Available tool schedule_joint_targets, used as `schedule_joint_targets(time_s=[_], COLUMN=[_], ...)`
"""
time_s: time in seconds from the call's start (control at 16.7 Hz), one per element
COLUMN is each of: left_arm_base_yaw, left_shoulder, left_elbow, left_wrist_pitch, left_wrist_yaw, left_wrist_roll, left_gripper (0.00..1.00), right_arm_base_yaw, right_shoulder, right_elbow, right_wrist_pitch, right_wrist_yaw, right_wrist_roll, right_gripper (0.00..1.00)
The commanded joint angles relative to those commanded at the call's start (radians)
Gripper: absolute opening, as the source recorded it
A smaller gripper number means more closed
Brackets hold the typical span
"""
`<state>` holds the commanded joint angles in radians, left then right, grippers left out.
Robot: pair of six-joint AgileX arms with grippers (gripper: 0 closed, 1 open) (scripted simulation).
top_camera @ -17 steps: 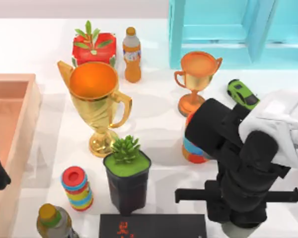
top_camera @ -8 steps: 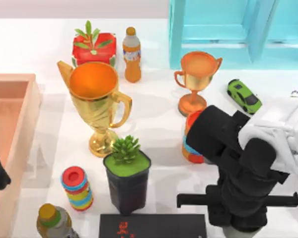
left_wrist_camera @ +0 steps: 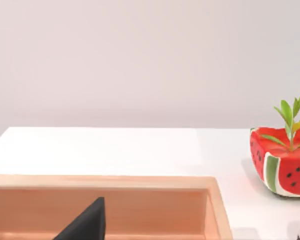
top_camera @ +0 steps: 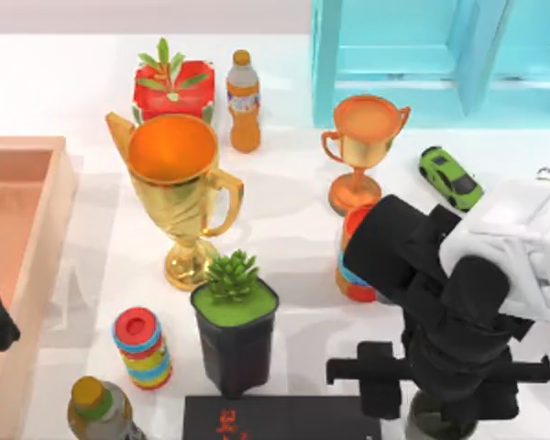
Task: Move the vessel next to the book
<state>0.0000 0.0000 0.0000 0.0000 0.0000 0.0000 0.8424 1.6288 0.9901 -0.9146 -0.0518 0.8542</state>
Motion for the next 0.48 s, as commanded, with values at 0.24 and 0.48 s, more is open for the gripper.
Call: schedule_joint_targets(time_s=[0.24, 0.48], left_arm_base_yaw=[0.0, 0.0], left_shoulder=[0.0, 0.0], left_elbow=[0.0, 0.0], left_wrist_pitch=[0.0, 0.0], left_wrist_yaw=[0.0, 0.0], left_wrist_roll=[0.0, 0.0], left_gripper=[1.0, 1.0], right_arm_base_yaw=[0.0, 0.0], right_shoulder=[0.0, 0.0], right_elbow=[0.0, 0.0], right_wrist_pitch=[0.0, 0.0], right_wrist_yaw=[0.0, 0.0], right_wrist_roll=[0.0, 0.0], right_gripper=[1.0, 1.0])
